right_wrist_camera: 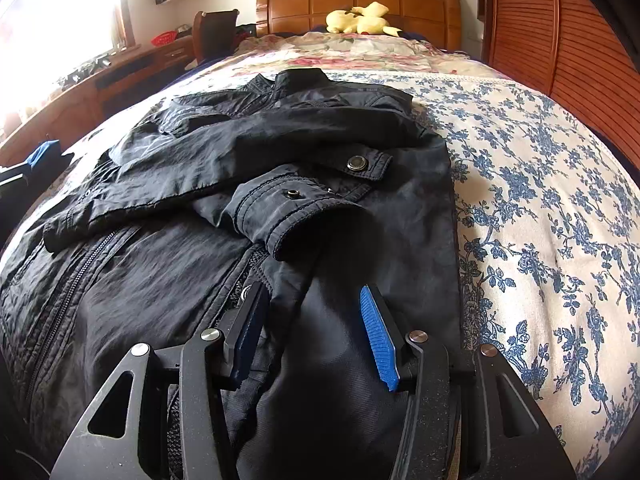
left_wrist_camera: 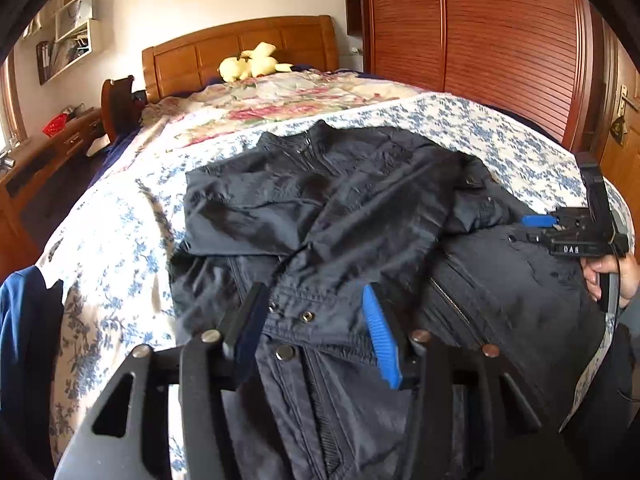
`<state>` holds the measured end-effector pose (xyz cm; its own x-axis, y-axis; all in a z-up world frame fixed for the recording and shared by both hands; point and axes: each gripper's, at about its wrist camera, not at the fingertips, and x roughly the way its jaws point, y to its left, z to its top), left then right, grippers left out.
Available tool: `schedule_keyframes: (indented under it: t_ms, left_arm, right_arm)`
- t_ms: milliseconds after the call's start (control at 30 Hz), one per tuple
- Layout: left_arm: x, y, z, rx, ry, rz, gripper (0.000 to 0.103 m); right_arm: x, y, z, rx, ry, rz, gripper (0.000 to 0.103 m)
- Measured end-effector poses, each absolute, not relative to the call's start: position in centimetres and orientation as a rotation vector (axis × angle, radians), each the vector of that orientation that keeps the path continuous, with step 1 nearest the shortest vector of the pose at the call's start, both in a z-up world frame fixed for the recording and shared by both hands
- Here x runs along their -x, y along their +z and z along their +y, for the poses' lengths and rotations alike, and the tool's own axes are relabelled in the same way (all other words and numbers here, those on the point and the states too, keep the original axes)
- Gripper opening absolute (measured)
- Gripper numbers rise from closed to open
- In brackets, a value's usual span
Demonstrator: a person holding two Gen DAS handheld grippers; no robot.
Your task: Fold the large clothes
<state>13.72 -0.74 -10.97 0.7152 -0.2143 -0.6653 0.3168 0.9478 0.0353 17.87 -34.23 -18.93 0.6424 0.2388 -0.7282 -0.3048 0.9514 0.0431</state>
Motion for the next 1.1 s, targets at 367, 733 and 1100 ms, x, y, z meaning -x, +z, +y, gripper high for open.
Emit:
schedule_keyframes:
  t_ms: [367, 733, 1100]
  left_arm:
    - [-13.5, -14.8, -3.4, -0.159, -0.31, 0.81, 0.055]
    - [-14.4, -17.3, -3.5, -0.139, -0.324, 0.872, 0.027]
    - [-10.8, -12.2, -4.6, -0.17, -0.346, 0.737, 0.002]
  right_arm:
    - [-17.8, -18.9, -34.2, 0.088, 0.309, 0.814, 0.049]
    - [-17.8, -18.9, -34.2, 0.091, 0.308, 0.813, 0.049]
    - [-17.8, -18.8, -34.2, 0.092, 0.311, 0.82, 0.049]
